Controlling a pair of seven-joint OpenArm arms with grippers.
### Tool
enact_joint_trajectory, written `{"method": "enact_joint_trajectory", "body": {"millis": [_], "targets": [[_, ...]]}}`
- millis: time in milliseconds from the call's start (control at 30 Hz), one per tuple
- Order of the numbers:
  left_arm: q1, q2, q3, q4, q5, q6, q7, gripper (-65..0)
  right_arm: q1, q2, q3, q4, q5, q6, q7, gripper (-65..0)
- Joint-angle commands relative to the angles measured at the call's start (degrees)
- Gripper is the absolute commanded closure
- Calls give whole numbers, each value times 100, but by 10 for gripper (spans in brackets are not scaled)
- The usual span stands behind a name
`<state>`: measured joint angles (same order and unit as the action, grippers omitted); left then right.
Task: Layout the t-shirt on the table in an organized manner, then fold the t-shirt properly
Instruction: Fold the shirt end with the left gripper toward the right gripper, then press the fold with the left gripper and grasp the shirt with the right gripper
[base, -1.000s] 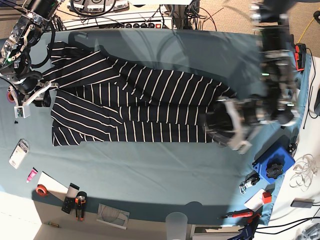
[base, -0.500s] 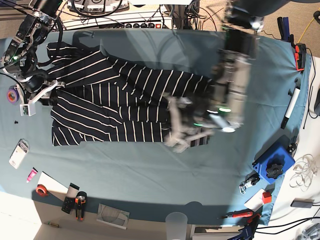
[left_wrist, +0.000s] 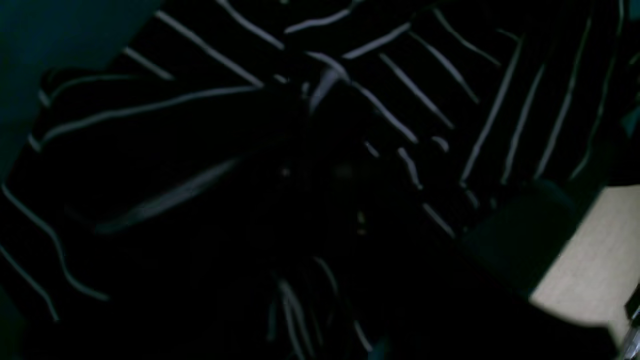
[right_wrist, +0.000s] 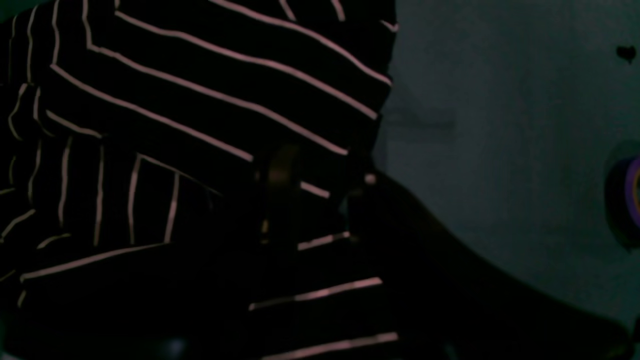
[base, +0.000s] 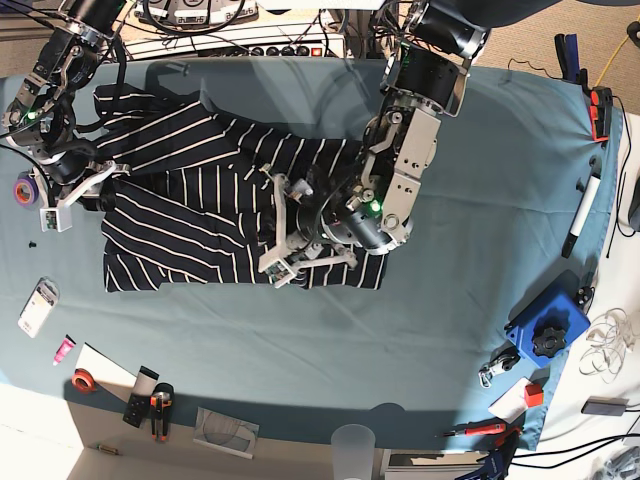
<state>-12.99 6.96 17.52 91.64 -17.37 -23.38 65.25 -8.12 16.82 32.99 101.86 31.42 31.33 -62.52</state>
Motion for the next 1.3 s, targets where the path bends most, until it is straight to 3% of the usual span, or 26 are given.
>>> {"method": "enact_joint_trajectory", "body": {"millis": [0,67,267,333,533,733,900,933,1067,1167,1267], "targets": [[-114,96,-2,83,-225,-20,-247,-243,52,96,35,83,50,-7,160,-164],[-131,98,-2,83,-579,-20,-341,-313,52,96,35,83,50,-9,225,-164],[-415,204,4,142,-1622,-87,17,-314,52,96,35,83,50,-7,376,-164],[-527,204,-57,201,-1432,-133,179,-313,52,96,35,83,-22,-9,367,-164],[-575,204,-522,203,-435,289,363,-313,52,98,35,83,-142,-7,293,-164],[-573,9,-1143,203,-826,282,483,-313,55,98,35,85,-140,-9,289,-164],[-522,-111,-1283,203,-990,260,483,-313,85,96,35,85,-122,-11,262,-164],[-507,-111,-1283,203,-990,260,483,-313,87,98,35,85,-125,-9,258,-172],[-461,-111,-1279,201,-990,258,481,-313,92,98,35,83,-157,-7,133,-332],[-433,-111,-1279,201,-990,234,474,-313,48,98,35,83,-260,-13,-20,-348],[-376,-111,-1279,201,-992,120,459,-313,190,101,70,85,87,-304,-1082,-348]]}}
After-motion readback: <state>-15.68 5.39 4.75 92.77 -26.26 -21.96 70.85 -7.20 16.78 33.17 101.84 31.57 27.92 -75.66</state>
